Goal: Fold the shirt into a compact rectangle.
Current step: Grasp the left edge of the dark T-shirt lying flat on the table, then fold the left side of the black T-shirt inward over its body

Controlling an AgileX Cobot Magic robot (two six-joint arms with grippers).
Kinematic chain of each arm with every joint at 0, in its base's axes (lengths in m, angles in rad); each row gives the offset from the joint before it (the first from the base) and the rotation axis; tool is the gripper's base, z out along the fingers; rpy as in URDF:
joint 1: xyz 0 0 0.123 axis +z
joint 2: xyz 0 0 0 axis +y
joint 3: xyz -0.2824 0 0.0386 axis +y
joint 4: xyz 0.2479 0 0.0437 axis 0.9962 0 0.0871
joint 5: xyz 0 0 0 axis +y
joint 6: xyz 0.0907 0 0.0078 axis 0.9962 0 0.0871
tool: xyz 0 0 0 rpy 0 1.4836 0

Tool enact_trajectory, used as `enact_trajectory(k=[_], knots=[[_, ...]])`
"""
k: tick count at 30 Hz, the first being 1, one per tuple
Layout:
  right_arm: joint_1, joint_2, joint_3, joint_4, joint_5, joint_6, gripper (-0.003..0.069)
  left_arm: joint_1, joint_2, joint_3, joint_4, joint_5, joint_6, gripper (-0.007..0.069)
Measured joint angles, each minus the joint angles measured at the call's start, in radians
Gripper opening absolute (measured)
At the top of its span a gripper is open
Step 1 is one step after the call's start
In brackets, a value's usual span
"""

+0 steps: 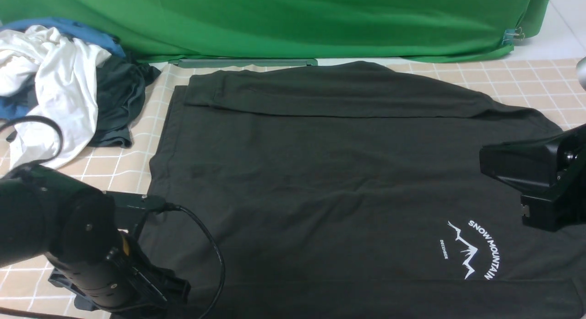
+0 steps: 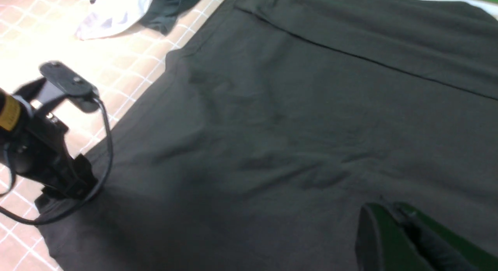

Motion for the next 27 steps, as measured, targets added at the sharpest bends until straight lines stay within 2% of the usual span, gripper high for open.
enact_trajectory(k=[4,7,11,12,14,20,27], knots=[[0.0,0.0,-0.001,0.0,-0.002,0.0,0.0046,0.0,0.022,-0.003,-0.01,-0.004,0.0,0.0447],[0.0,0.0,-0.002,0.0,-0.002,0.0,0.005,0.0,0.03,-0.008,-0.02,-0.002,0.0,0.0394],[0.0,0.0,-0.003,0.0,-0.002,0.0,0.0051,-0.002,0.033,-0.011,-0.044,0.007,0.007,0.021],[0.0,0.0,-0.003,0.0,-0.002,0.0,0.0052,-0.003,0.033,-0.014,-0.053,0.01,0.019,0.0113],[0.0,0.0,-0.003,0.0,-0.002,0.0,0.0052,-0.003,0.03,-0.015,-0.053,0.017,0.032,0.0055],[0.001,0.0,-0.003,0.0,-0.002,0.0,0.0057,-0.003,-0.055,-0.013,-0.042,0.083,0.042,0.0034],[0.001,0.0,-0.003,0.0,-0.01,0.0,0.0059,-0.003,-0.222,-0.157,-0.035,0.208,0.043,0.0034]])
